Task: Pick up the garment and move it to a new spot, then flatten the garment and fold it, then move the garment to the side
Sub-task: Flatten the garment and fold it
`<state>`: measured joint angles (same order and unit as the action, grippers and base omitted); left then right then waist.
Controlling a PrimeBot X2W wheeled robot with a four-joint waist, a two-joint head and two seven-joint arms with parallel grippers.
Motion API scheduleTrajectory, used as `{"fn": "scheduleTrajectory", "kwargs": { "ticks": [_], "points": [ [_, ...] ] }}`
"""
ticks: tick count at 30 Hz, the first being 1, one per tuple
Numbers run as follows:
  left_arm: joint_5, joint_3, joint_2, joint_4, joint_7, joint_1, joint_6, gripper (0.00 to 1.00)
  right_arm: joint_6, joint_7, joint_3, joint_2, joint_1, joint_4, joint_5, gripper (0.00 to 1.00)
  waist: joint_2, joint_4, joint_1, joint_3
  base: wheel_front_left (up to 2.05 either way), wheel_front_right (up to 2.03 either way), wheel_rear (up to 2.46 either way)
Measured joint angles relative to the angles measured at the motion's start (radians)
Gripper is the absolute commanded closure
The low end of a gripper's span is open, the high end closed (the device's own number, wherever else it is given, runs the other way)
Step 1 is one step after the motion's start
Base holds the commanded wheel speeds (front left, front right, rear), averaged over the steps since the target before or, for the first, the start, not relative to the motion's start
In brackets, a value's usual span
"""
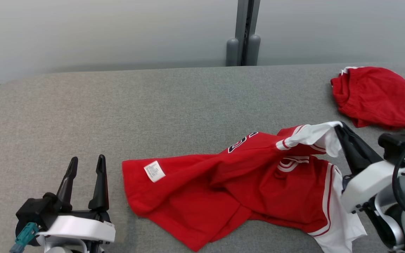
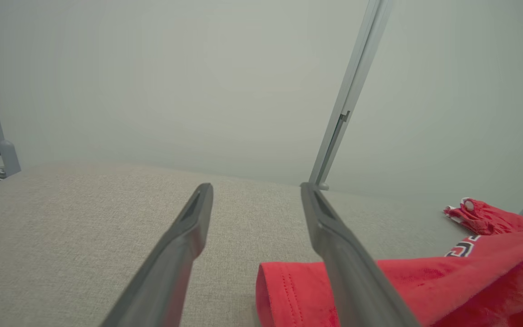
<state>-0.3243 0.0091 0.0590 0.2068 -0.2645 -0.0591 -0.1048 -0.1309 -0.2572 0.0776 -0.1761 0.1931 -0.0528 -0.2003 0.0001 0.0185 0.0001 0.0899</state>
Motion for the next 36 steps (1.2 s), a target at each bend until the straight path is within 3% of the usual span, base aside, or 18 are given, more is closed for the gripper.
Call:
{"fn": "scheduleTrajectory", "kwargs": {
  "ticks": [6,15,18,21,24,29,36],
  "points": [
    [0.001,0.004,0.011,0.006,0.0,-0.014,-0.004,0.0,0.0,0.02,-0.047,-0.026,-0.09,0.003,-0.035,1.0,0.0,-0.015,0.0,0.026,0.0,0.0,0.0],
    [0.006,0.001,0.015,0.022,0.0,-0.033,-0.012,0.0,0.0,-0.008,0.007,-0.044,-0.179,0.077,-0.082,1.0,0.0,-0.008,-0.0001,0.042,0.0,0.0,0.0],
    [0.006,0.004,0.017,0.027,0.0,-0.034,-0.013,0.0,0.0,-0.013,0.025,-0.068,-0.185,0.09,-0.032,1.0,0.0,-0.003,-0.0001,0.041,0.0,0.0,0.0],
    [0.007,0.01,0.017,0.028,0.0,-0.034,-0.013,0.0,0.0,0.12,-0.015,-0.042,-0.166,0.03,-0.012,1.0,0.0,-0.005,0.0,0.04,0.0,0.0,0.0],
    [0.007,0.014,0.017,0.033,0.0,-0.034,-0.014,0.0,0.0,0.165,-0.038,-0.047,-0.155,0.007,0.042,1.0,0.0,-0.009,0.0,0.037,0.0,0.0,0.0],
    [0.007,0.014,0.013,0.036,0.0,-0.033,-0.014,0.0,0.0,0.131,-0.052,-0.09,-0.166,-0.054,0.067,1.0,-0.0001,-0.015,0.0,0.027,0.0,0.0,0.0],
    [0.007,0.019,0.009,0.04,0.0,-0.031,-0.015,0.0,0.0,-0.002,-0.014,-0.208,-0.266,-0.152,0.019,1.0,0.0,-0.019,0.0,0.02,0.0,0.0,0.0]
  ]
}}
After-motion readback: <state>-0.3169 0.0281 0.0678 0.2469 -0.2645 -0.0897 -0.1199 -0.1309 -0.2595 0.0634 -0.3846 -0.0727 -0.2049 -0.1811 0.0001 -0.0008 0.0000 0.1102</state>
